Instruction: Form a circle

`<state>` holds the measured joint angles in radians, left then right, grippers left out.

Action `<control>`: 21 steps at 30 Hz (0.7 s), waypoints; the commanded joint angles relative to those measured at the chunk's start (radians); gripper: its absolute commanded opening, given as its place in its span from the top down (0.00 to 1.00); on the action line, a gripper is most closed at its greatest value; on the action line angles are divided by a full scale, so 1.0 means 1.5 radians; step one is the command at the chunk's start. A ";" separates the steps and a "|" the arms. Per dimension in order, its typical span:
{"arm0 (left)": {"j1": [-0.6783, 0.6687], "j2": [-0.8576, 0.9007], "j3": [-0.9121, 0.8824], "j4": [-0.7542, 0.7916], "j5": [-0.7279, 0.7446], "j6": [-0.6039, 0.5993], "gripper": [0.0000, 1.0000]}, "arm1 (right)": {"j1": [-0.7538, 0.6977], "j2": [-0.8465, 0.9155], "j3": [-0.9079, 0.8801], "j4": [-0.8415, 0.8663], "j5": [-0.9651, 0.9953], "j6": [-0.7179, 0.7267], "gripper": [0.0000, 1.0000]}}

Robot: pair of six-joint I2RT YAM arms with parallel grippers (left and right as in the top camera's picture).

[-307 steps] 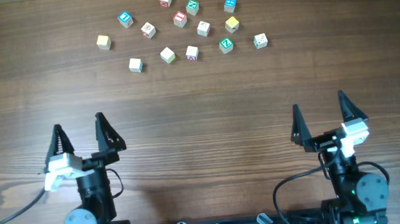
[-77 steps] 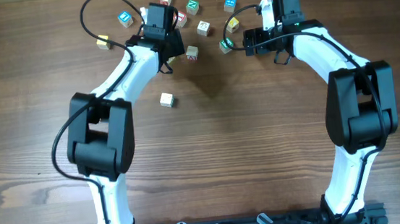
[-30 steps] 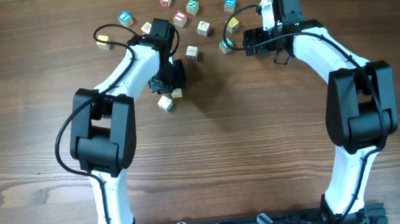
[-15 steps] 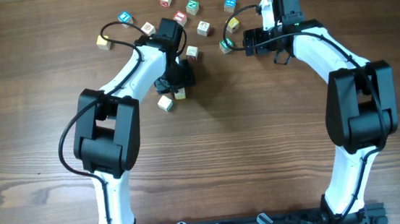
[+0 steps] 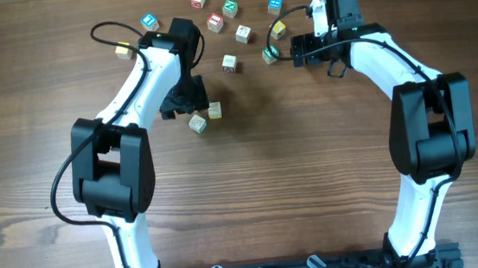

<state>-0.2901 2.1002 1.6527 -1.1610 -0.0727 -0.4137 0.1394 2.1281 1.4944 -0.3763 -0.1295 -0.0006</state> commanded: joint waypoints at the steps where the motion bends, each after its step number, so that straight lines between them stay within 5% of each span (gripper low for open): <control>1: 0.027 -0.012 0.004 0.012 -0.099 -0.049 0.54 | -0.002 0.013 0.001 0.002 0.007 0.003 0.00; 7: 0.052 -0.012 -0.022 0.005 -0.049 -0.044 0.94 | -0.002 0.013 0.001 0.002 0.007 0.003 0.00; 21: 0.053 -0.012 -0.113 0.060 -0.017 -0.044 0.88 | -0.002 0.013 0.001 0.002 0.007 0.003 0.00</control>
<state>-0.2123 2.0979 1.4895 -1.0840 -0.1219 -0.4732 0.1394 2.1281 1.4944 -0.3763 -0.1295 -0.0006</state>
